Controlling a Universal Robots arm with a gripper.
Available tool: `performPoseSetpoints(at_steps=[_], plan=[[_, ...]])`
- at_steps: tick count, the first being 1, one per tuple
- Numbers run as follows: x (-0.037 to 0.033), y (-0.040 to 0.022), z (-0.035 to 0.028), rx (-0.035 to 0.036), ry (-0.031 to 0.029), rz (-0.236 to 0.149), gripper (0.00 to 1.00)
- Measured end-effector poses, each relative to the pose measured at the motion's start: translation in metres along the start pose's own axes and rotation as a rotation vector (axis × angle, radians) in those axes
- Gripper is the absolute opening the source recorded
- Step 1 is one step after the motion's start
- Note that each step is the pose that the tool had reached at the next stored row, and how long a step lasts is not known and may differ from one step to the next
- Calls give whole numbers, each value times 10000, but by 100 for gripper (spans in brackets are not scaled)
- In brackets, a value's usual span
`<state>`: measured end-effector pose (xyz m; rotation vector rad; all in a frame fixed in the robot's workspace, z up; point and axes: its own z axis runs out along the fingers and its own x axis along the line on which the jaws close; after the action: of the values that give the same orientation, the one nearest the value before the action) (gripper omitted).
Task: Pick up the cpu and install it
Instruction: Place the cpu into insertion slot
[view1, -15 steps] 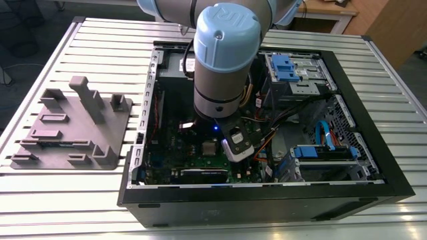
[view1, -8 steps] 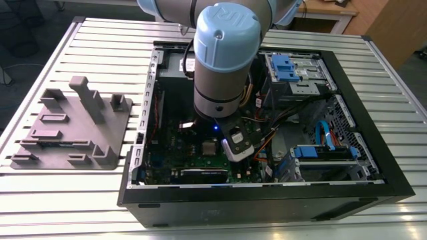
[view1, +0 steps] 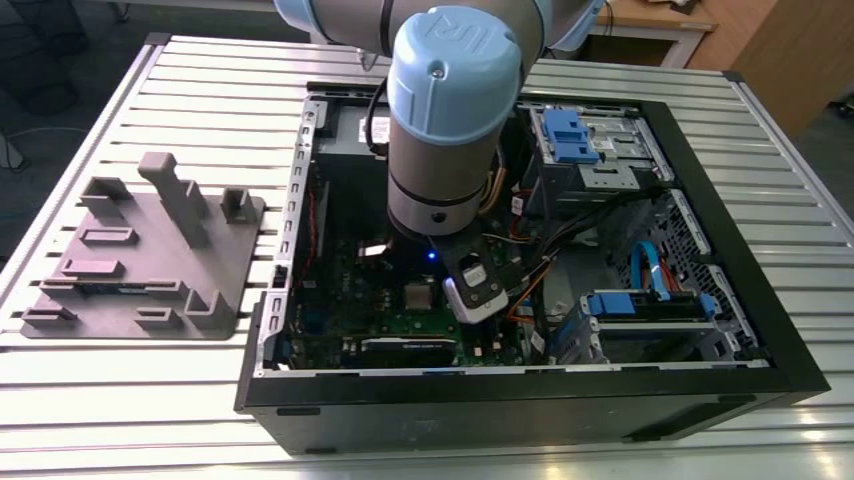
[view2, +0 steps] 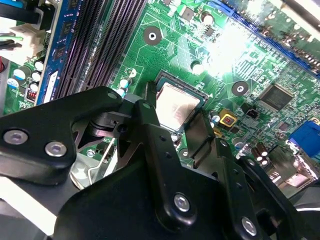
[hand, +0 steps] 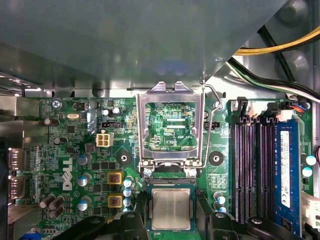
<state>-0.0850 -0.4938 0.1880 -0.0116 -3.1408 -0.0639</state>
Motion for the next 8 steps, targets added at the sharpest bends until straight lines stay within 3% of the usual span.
performPoseSetpoints(at_steps=[8], plan=[[-2, 2, 6, -10, -6, -2, 48]])
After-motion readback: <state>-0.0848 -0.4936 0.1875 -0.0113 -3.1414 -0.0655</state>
